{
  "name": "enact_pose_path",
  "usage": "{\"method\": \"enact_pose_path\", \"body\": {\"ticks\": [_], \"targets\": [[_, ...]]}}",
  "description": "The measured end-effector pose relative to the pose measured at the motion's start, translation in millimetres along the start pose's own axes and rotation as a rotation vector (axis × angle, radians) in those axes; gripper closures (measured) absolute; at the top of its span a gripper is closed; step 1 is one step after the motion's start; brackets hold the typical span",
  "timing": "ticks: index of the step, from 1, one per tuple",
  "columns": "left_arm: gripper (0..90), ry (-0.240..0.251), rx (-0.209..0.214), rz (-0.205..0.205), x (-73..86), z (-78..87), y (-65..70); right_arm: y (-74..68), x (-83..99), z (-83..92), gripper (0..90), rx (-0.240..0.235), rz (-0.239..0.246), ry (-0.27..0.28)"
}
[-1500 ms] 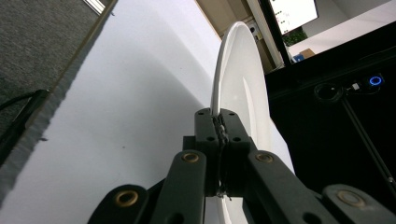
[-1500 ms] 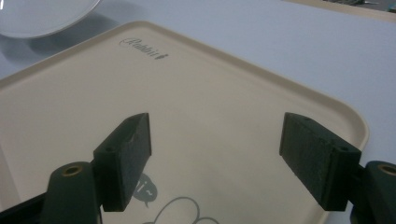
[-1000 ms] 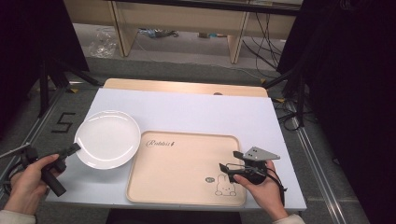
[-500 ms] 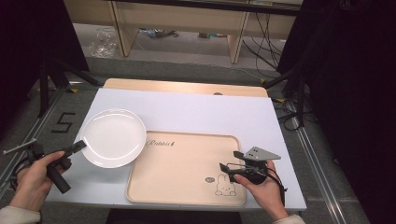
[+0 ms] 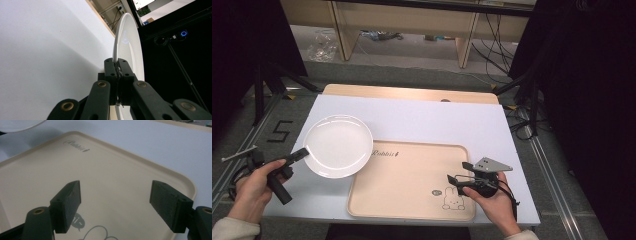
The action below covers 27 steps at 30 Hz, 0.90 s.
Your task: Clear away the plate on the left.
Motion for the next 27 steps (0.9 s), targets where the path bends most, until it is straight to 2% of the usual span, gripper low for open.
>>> {"method": "enact_pose_path", "body": {"ticks": [1, 4, 7, 8, 16, 17, 19, 21, 22, 25, 27], "targets": [[87.3, 0.0, 0.0, 0.002, 0.1, -0.5, 0.3, -1.8, 0.5, 0.3, 25.9, -0.004, -0.021, -0.006], [87.3, -0.007, 0.005, 0.0, 1.0, -3.0, 2.0, -2.0, 1.0, 0.6, 25.9, -0.009, -0.029, -0.014], [87.4, -0.012, 0.005, -0.003, 1.5, -3.9, 2.9, -1.1, 0.6, -0.2, 25.9, -0.014, -0.01, -0.007], [87.4, -0.012, 0.012, -0.002, 1.7, -5.2, 4.3, -1.9, 1.0, 0.3, 25.9, -0.011, -0.026, -0.01], [87.3, -0.02, 0.021, -0.002, 3.9, -8.8, 6.7, -1.5, 1.0, 0.1, 25.9, -0.012, -0.02, -0.008], [87.4, -0.021, 0.021, -0.002, 4.0, -9.2, 7.0, -2.1, 1.3, 0.8, 25.9, -0.005, -0.031, -0.014], [87.3, -0.022, 0.019, -0.003, 4.2, -9.8, 7.5, -2.4, 0.2, -1.2, 25.9, -0.031, -0.023, 0.007], [87.3, -0.023, 0.025, -0.004, 4.3, -10.6, 8.4, -2.5, 0.3, -1.2, 25.9, -0.028, -0.029, 0.007], [87.3, -0.025, 0.025, -0.005, 4.5, -10.9, 8.8, -1.7, 0.8, 0.5, 25.9, -0.011, -0.024, -0.008], [87.3, -0.025, 0.03, -0.004, 5.0, -12.4, 10.3, -2.5, 0.2, -1.3, 25.9, -0.029, -0.028, 0.008], [87.3, -0.028, 0.032, -0.003, 5.7, -13.7, 11.4, -1.6, 0.7, 0.4, 25.9, -0.013, -0.019, -0.009]]}}
Point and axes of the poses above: each handheld gripper's, and its own axes: z roughly backward along the jaws, x roughly out of its underside, y roughly to its right, the point moved 6 cm from there along -z, roughly forward along the jaws, and after that the axes turned 4 degrees about x, right-handed, at the moved point
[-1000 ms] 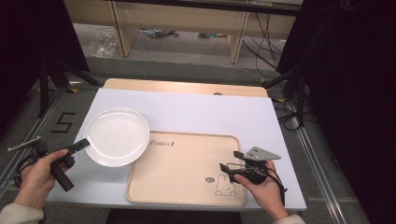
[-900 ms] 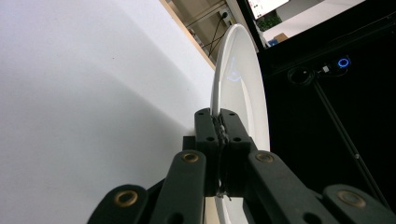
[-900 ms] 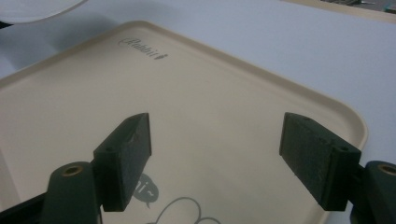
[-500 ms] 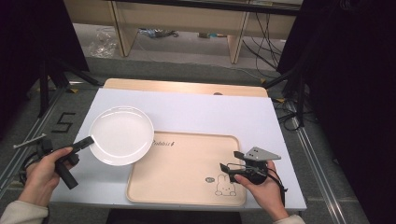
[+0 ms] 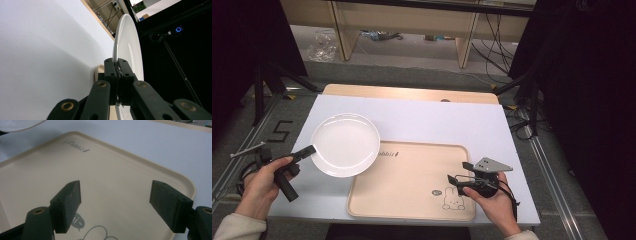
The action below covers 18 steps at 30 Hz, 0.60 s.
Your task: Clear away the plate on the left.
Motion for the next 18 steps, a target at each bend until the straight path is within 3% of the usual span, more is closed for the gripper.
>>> {"method": "enact_pose_path", "body": {"ticks": [6, 18], "targets": [[87.3, -0.012, 0.008, -0.001, 2.4, -4.7, 2.4, 1.9, -0.5, -0.7, 25.9, 0.009, 0.021, 0.013], [87.3, -0.032, 0.02, -0.008, 6.7, -13.5, 7.6, 1.2, -0.2, -0.7, 25.9, 0.007, 0.015, 0.01]]}}
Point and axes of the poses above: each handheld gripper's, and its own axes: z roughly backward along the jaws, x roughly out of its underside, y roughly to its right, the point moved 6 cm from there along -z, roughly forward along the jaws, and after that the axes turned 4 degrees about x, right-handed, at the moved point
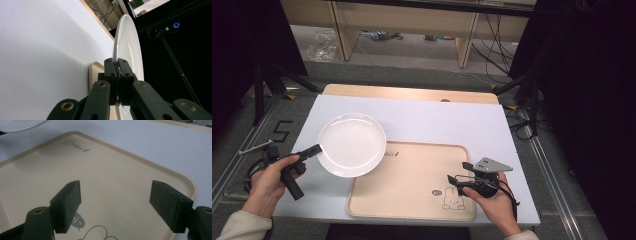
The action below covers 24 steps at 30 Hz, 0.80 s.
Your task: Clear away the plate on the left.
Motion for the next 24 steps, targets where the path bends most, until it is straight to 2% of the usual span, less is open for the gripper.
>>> {"method": "enact_pose_path", "body": {"ticks": [24], "targets": [[87.2, -0.042, 0.016, -0.007, 12.9, -14.3, 8.1, 0.7, 0.0, -0.3, 25.9, 0.001, 0.008, 0.002]]}}
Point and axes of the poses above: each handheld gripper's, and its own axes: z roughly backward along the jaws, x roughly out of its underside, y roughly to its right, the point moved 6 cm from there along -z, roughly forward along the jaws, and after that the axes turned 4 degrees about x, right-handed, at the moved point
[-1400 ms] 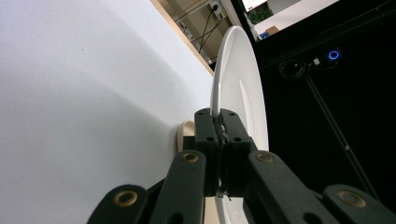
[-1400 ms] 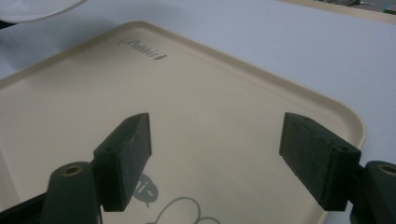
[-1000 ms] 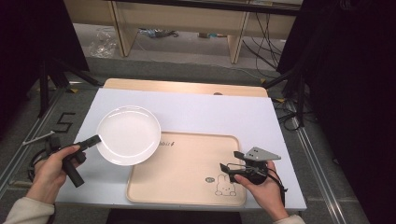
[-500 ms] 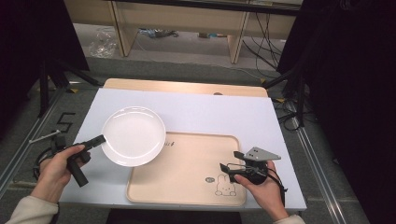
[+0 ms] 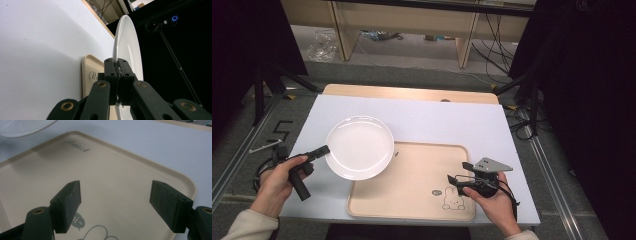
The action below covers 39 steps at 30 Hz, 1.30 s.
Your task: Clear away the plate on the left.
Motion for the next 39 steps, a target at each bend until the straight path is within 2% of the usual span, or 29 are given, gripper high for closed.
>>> {"method": "enact_pose_path", "body": {"ticks": [2, 3, 6, 7, 9, 13, 20, 30, 31, 32, 35, 36, 37, 39], "targets": [[87.1, 0.0, 0.002, 0.001, 0.4, -0.7, 0.6, 0.7, -0.3, 0.1, 25.9, 0.003, 0.007, 0.004], [87.1, -0.001, 0.001, 0.001, 0.7, -1.1, 0.8, -1.4, 0.4, 0.9, 25.9, 0.004, -0.025, -0.006], [87.1, -0.007, 0.003, -0.002, 2.2, -2.4, 2.2, -1.4, 0.4, 0.8, 25.9, 0.004, -0.022, -0.005], [87.1, -0.01, 0.005, -0.002, 3.2, -3.6, 3.1, -2.7, 1.2, 1.0, 25.9, -0.003, -0.036, -0.019], [87.1, -0.014, 0.009, -0.003, 4.2, -4.7, 4.0, -1.4, 0.7, 0.4, 25.9, 0.003, -0.021, -0.008], [87.1, -0.027, 0.019, -0.001, 8.2, -8.9, 6.4, -2.8, 1.1, 1.2, 25.9, -0.003, -0.036, -0.02], [87.1, -0.047, 0.024, 0.001, 12.9, -14.2, 10.3, -0.6, 0.7, -0.2, 25.9, -0.005, -0.011, -0.007], [87.0, -0.07, 0.032, -0.003, 19.6, -21.3, 15.1, -0.8, 0.7, -0.3, 25.9, 0.0, -0.011, -0.007], [87.0, -0.062, 0.042, -0.001, 19.9, -22.3, 15.8, -0.8, 0.7, -0.3, 25.9, -0.001, -0.011, -0.008], [87.0, -0.072, 0.034, -0.002, 20.6, -22.4, 15.9, -2.0, 0.0, -2.5, 25.9, -0.019, -0.02, 0.014], [87.0, -0.077, 0.037, -0.003, 22.0, -24.1, 16.6, -2.1, 0.1, -2.6, 25.9, -0.02, -0.02, 0.013], [87.0, -0.078, 0.037, -0.001, 22.5, -24.7, 16.8, -2.2, 0.0, -2.6, 25.9, -0.02, -0.019, 0.013], [87.0, -0.081, 0.037, -0.001, 23.1, -25.3, 16.9, -1.0, 0.8, -0.2, 25.9, 0.002, -0.018, -0.008], [86.9, -0.086, 0.038, -0.004, 24.2, -26.5, 17.3, -0.9, 0.8, -0.1, 25.9, 0.003, -0.018, -0.008]]}}
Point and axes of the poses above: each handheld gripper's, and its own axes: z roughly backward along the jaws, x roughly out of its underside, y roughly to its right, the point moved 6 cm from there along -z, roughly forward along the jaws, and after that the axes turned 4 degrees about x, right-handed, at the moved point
